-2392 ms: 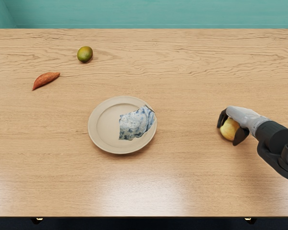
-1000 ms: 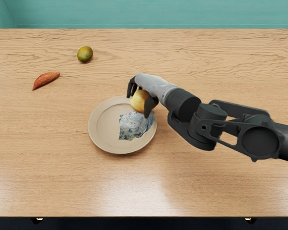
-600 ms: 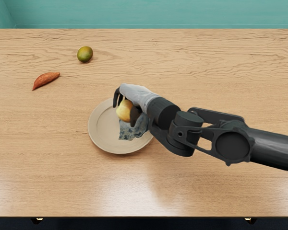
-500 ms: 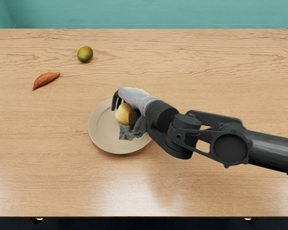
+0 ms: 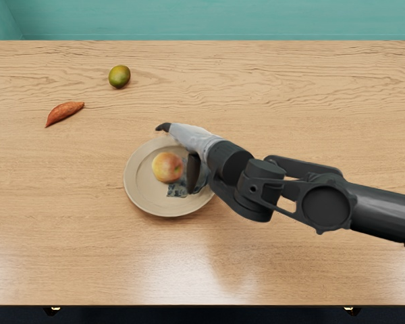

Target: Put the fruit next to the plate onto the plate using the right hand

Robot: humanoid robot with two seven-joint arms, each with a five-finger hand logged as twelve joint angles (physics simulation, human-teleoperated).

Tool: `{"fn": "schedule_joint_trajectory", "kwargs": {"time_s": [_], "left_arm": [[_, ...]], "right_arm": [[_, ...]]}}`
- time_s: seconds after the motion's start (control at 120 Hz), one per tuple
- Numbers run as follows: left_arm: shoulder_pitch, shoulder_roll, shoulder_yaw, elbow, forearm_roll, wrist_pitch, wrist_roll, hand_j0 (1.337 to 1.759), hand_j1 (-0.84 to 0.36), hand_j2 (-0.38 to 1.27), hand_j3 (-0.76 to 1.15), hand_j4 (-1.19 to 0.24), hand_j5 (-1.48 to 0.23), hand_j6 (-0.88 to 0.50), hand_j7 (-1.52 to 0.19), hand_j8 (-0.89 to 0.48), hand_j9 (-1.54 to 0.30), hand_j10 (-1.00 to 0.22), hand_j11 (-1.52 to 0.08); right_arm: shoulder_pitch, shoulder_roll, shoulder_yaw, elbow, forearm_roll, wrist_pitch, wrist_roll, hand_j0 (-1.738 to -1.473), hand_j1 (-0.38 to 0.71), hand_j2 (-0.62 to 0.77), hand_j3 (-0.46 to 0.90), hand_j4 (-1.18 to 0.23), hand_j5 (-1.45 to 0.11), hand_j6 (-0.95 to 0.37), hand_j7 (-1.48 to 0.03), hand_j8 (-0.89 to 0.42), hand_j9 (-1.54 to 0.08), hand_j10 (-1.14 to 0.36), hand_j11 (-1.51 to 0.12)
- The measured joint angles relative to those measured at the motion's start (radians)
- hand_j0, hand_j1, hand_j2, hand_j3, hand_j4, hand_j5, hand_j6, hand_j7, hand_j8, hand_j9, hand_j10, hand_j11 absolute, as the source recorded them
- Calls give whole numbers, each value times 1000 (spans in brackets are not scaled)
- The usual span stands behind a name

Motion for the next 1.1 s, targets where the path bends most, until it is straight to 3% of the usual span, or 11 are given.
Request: {"fn": "schedule_joint_trajectory", "kwargs": {"time_s": [0.325,0.583,0.892,1.1], "left_arm": [[0,0,0,0,0,0,0,1658,339,2,0,-9,-11,-9,-11,-9,-11,-9,-11],[0,0,0,0,0,0,0,1658,339,2,0,-9,-11,-9,-11,-9,-11,-9,-11],[0,0,0,-3,1,0,0,1658,339,2,0,-9,-11,-9,-11,-9,-11,-9,-11],[-2,0,2,-5,2,0,1,1658,339,2,0,-9,-11,-9,-11,-9,-11,-9,-11]], "right_arm": [[-4,-194,242,83,274,301,0,-1658,-328,18,0,-27,-34,-22,-34,-19,-34,-25,-34],[-7,-450,431,89,696,693,0,-1658,-343,5,0,-8,-10,-8,-9,-6,-10,-7,-10],[-15,-723,465,85,999,763,0,-1658,-348,2,0,-3,-2,-3,-2,-2,-2,-2,-2],[-21,-770,445,88,1068,766,0,-1658,-349,1,0,-2,-1,-2,-1,-1,-1,-1,-1]]}}
